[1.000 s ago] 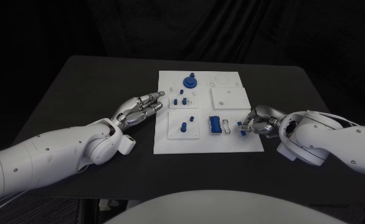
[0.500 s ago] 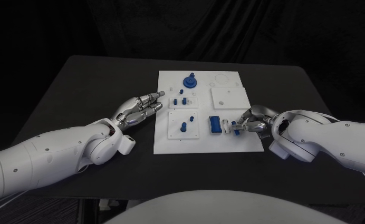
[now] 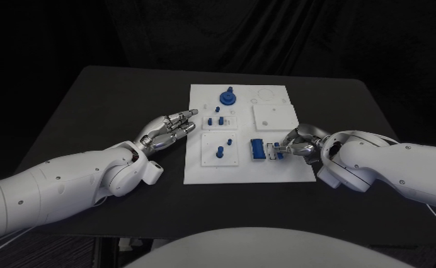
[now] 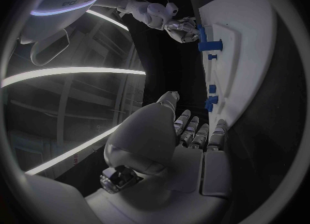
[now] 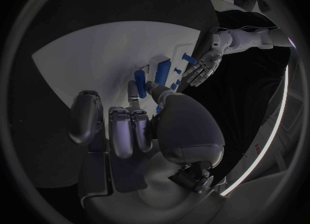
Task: Assemble the parts on the task board
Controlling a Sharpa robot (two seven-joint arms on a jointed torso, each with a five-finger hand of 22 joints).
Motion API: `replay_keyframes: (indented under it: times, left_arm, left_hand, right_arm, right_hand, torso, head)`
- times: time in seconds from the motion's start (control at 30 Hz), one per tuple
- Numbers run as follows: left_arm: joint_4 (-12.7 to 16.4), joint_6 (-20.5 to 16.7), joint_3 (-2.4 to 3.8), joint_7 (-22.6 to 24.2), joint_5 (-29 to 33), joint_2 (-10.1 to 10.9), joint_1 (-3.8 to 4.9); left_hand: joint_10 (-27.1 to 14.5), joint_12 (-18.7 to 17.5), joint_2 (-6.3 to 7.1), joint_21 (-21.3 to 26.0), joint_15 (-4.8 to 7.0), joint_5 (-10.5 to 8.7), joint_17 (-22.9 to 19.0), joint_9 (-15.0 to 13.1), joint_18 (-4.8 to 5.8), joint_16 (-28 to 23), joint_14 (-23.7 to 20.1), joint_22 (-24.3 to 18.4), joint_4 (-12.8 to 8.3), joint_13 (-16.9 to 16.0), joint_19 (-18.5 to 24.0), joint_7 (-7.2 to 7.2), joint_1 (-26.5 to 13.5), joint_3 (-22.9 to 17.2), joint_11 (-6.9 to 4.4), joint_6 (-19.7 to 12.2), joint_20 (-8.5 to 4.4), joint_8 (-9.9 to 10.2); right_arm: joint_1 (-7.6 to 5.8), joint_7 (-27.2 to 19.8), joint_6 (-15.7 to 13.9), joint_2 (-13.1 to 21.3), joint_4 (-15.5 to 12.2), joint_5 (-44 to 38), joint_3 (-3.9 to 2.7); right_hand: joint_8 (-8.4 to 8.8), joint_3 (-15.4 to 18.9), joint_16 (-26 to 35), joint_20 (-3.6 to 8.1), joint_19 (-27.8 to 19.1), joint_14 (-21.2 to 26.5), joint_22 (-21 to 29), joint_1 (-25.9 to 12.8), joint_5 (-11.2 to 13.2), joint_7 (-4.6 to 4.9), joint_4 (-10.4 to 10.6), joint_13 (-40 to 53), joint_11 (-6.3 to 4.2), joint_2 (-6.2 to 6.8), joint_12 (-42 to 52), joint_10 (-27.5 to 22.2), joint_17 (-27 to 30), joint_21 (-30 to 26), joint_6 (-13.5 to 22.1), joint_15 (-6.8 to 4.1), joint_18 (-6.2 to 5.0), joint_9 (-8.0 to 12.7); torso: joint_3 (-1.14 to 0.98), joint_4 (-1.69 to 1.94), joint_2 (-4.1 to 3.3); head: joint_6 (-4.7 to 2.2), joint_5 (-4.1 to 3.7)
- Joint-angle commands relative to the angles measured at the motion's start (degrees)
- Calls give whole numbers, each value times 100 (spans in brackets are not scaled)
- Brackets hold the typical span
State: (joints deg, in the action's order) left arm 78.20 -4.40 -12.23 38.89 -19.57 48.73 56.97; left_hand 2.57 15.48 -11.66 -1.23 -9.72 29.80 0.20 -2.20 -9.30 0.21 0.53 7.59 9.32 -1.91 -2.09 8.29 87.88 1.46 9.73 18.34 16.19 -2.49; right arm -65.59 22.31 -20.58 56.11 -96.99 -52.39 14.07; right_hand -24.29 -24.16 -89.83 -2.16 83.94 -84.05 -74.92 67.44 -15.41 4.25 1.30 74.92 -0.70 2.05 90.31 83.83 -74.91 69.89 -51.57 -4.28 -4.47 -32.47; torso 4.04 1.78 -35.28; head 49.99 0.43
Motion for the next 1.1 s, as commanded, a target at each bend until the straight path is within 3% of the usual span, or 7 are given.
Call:
replay_keyframes:
  times: [0.03, 0.37, 0.73, 0.87, 1.1]
  left_arm:
    - [4, 39, 5, 424, 9, -18, -8]
    - [-4, 46, 5, 418, 9, -27, -8]
    - [-15, 57, 5, 412, 9, -44, -8]
    - [-20, 66, 5, 406, 9, -47, -8]
    - [-25, 83, 5, 395, 9, -60, -8]
  left_hand:
    - [9, 29, 34, -13, -3, 37, 1, -4, -96, 8, -4, -8, -1, -9, 3, 25, 6, -22, 12, 2, 4, -20]
    - [9, 29, 34, -13, -3, 37, 1, -4, -96, 8, -4, -8, -1, -9, 3, 25, 6, -22, 12, 2, 4, -20]
    - [9, 29, 34, -13, -3, 37, 1, -4, -96, 8, -4, -8, -1, -9, 3, 25, 6, -22, 12, 2, 4, -20]
    - [8, 21, 33, -12, -5, 37, 1, -5, -96, 8, -4, -13, 2, -8, 4, 36, 3, -28, 6, 6, 5, -21]
    - [8, 21, 33, -12, -5, 37, 1, -5, -96, 8, -4, -13, 2, -8, 4, 36, 3, -28, 6, 6, 5, -21]
  right_arm:
    - [-8, -45, -103, -32, 23, 29, -3]
    - [-7, 71, 111, -129, 74, 29, -3]
    - [-6, 132, 157, -190, 131, 29, -3]
    - [-6, 144, 171, -210, 148, -33, -3]
    - [-6, 204, 230, -238, 162, -181, -3]
  right_hand:
    - [17, -78, 12, 52, 29, -576, -965, -4, -26, -116, -51, 1508, -38, -74, -31, 617, -1420, -21, -134, -35, 35, -7]
    - [60, -33, 16, 46, 10, -573, -951, -144, -13, -102, -6, 1508, -25, -50, -31, 617, -1406, -72, -121, -25, 27, -21]
    - [91, 50, 23, 42, 0, -569, -944, -246, -4, -95, 41, 1508, -20, -57, -31, 617, -1385, -99, -118, -20, 22, -31]
    - [130, 120, 25, 35, -8, -567, -939, -338, -4, -82, 106, 1508, -7, -76, -31, 617, -1378, -119, -99, -11, 19, -36]
    - [161, 202, 28, 27, -17, -566, -931, -431, -4, -73, 179, 1508, 1, -77, -31, 617, -1371, -147, -99, -2, 14, -45]
  torso:
    - [0, 3, 2]
    - [5, -1, 0]
    - [0, 6, 5]
    - [-2, -13, 4]
    - [-3, 4, 7]
  head:
    - [1, 0]
    - [1, 3]
    - [1, -8]
    - [1, 4]
    - [1, 2]
